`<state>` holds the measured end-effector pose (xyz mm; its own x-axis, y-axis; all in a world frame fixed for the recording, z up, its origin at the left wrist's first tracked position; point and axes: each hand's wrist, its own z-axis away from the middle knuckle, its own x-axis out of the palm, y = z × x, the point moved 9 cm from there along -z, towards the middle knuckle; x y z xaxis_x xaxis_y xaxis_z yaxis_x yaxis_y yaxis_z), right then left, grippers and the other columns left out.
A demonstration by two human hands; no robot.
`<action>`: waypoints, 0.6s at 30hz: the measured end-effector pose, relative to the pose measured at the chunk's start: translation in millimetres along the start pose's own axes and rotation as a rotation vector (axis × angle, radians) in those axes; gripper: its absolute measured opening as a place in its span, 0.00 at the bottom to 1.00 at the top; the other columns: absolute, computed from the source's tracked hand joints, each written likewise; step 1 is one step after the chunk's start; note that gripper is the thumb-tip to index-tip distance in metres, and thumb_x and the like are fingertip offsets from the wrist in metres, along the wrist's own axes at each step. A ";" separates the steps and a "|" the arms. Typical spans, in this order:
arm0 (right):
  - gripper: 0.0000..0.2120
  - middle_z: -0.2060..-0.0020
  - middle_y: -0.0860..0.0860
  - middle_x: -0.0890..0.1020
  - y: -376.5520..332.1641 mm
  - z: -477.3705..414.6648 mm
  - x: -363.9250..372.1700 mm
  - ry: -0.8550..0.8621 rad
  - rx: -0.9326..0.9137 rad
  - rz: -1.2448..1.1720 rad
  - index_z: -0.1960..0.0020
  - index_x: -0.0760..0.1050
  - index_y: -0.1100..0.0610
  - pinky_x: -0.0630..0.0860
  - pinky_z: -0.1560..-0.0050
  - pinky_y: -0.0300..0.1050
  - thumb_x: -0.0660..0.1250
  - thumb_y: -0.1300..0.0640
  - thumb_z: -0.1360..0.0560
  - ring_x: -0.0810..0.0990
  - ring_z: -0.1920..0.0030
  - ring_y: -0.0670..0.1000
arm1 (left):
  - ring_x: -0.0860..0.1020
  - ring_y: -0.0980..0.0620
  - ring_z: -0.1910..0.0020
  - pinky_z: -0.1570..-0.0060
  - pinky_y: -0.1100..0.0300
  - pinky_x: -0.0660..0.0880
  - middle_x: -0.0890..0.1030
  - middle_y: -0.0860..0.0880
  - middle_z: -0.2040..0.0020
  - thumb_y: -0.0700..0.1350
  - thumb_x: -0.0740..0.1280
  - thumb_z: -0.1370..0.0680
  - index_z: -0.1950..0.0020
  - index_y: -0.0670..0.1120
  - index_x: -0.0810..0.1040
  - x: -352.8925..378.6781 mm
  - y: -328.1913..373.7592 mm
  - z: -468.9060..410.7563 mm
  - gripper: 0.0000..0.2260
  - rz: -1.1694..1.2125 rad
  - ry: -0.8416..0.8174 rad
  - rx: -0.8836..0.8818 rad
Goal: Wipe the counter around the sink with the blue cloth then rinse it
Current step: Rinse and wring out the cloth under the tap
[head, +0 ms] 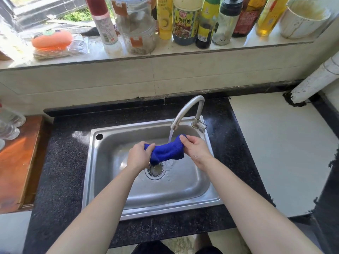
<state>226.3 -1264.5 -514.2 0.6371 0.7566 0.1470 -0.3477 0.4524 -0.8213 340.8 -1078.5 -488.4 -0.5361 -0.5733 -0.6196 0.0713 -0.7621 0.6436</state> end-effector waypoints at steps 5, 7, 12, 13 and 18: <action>0.13 0.55 0.56 0.82 -5.2 1.5 -10.7 0.026 0.020 0.151 0.48 0.78 0.60 0.81 0.49 0.51 0.66 0.50 0.18 0.80 0.56 0.53 | 0.81 0.45 0.59 0.64 0.50 0.83 0.81 0.38 0.49 0.49 0.70 0.21 0.50 0.43 0.76 13.4 -0.8 -0.2 0.10 0.407 -0.004 -0.129; 0.05 0.53 0.54 0.81 -8.1 2.1 -12.5 0.049 0.038 0.046 0.44 0.75 0.57 0.81 0.57 0.41 0.66 0.58 0.18 0.81 0.57 0.51 | 0.80 0.46 0.54 0.52 0.48 0.82 0.80 0.39 0.43 0.40 0.70 0.22 0.43 0.47 0.77 20.5 3.3 0.4 0.08 0.450 -0.049 -0.089; 0.14 0.49 0.57 0.81 -8.8 7.3 0.0 0.024 0.120 -0.138 0.35 0.75 0.64 0.81 0.61 0.35 0.67 0.67 0.20 0.82 0.60 0.49 | 0.72 0.49 0.38 0.45 0.56 0.71 0.71 0.48 0.35 0.36 0.72 0.25 0.27 0.49 0.70 33.0 14.4 6.2 0.27 0.312 -0.158 -0.015; 0.15 0.50 0.58 0.82 -7.3 8.2 1.2 0.031 0.131 -0.144 0.35 0.75 0.66 0.81 0.62 0.35 0.68 0.66 0.21 0.83 0.61 0.49 | 0.73 0.49 0.37 0.45 0.56 0.71 0.72 0.47 0.34 0.37 0.73 0.25 0.29 0.49 0.72 35.2 13.9 7.2 0.26 0.303 -0.173 -0.012; 0.12 0.56 0.55 0.87 -17.9 16.6 -3.6 0.040 0.107 -0.061 0.41 0.80 0.61 0.83 0.58 0.39 0.73 0.58 0.23 0.86 0.59 0.50 | 0.73 0.51 0.38 0.42 0.58 0.70 0.75 0.47 0.38 0.45 0.80 0.30 0.35 0.50 0.77 48.3 17.2 17.1 0.26 0.194 -0.301 0.040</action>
<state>218.8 -1267.5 -490.9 0.6857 0.7075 0.1709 -0.3772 0.5463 -0.7478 301.8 -1114.1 -499.6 -0.7399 -0.5872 -0.3284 0.1656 -0.6321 0.7570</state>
